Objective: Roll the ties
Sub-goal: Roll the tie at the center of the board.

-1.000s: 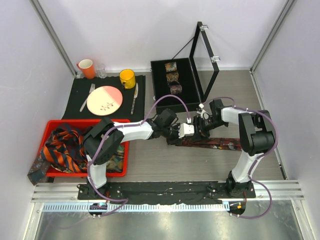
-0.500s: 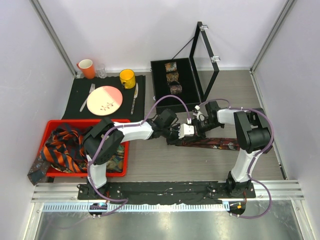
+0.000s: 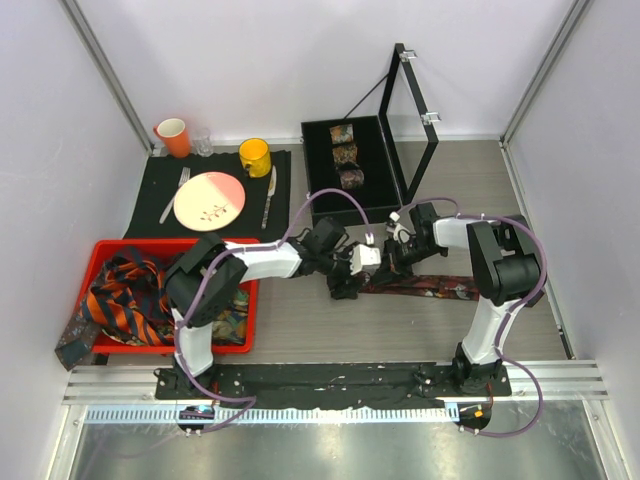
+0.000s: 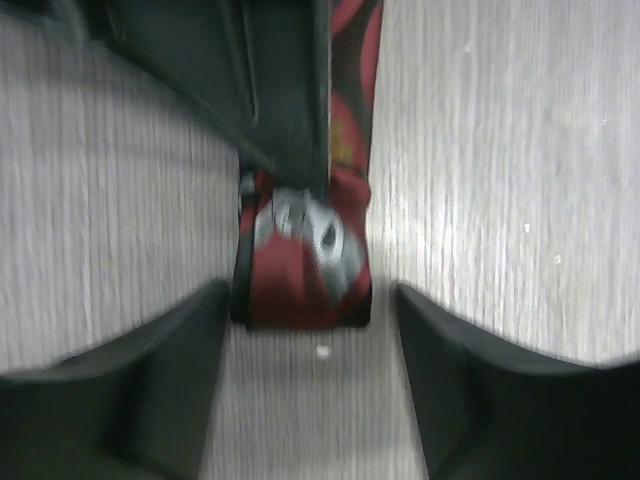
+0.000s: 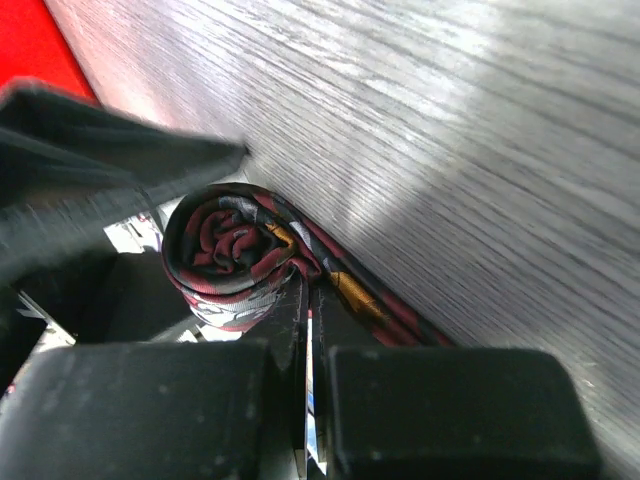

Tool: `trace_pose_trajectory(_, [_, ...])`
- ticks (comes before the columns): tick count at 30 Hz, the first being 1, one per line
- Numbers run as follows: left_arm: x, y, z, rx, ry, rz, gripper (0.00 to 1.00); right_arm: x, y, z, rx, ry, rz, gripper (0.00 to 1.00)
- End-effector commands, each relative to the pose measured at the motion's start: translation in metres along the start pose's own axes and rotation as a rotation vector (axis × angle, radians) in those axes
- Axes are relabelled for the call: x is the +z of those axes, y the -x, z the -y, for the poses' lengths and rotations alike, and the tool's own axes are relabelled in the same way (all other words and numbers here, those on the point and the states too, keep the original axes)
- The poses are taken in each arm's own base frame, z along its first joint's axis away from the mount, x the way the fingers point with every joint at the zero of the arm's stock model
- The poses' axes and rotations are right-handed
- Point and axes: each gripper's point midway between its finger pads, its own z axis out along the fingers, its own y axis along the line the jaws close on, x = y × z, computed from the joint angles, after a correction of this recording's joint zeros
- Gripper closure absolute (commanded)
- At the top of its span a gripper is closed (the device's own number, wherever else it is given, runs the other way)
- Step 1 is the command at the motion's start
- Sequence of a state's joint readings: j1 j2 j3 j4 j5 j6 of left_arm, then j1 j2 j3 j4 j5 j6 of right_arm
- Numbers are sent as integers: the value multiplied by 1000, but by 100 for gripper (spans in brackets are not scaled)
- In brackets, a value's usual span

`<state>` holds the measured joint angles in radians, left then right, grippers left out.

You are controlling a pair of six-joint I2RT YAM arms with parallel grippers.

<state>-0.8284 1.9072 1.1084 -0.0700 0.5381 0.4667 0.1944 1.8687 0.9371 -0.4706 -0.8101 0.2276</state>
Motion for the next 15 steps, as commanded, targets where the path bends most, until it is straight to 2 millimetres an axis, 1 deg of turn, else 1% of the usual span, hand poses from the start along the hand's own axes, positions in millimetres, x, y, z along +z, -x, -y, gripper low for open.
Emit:
trace_pose_trajectory(1, [-21,2,-3,-81,11,92,24,3,1,54,-42,-248,12,99])
trace_pose_trajectory(2, [-22,-1,0,-84,11,108,23,3,1,55,-45,-253,12,99])
trace_pose_trajectory(3, [-21,7,-1,-62,15,148,23,3,0,56,-43,-257,10,99])
trace_pose_trajectory(5, [-21,10,1,-61,13,181,23,3,-1,58,-41,-263,11,99])
trace_pose_trajectory(6, [-20,16,0,-70,9,205,23,3,-1,59,-39,-263,11,99])
trace_pose_trajectory(7, [-16,14,1,-80,1,206,23,4,-2,59,-38,-265,8,99])
trace_pose_trajectory(11, [-5,19,-6,-99,4,239,24,4,0,59,-45,-269,10,99])
trace_pose_trajectory(14, [1,23,-6,-90,-8,263,29,4,1,59,-45,-270,11,99])
trace_pose_trajectory(15, [2,24,-5,-83,-12,266,34,4,1,59,-47,-270,10,99])
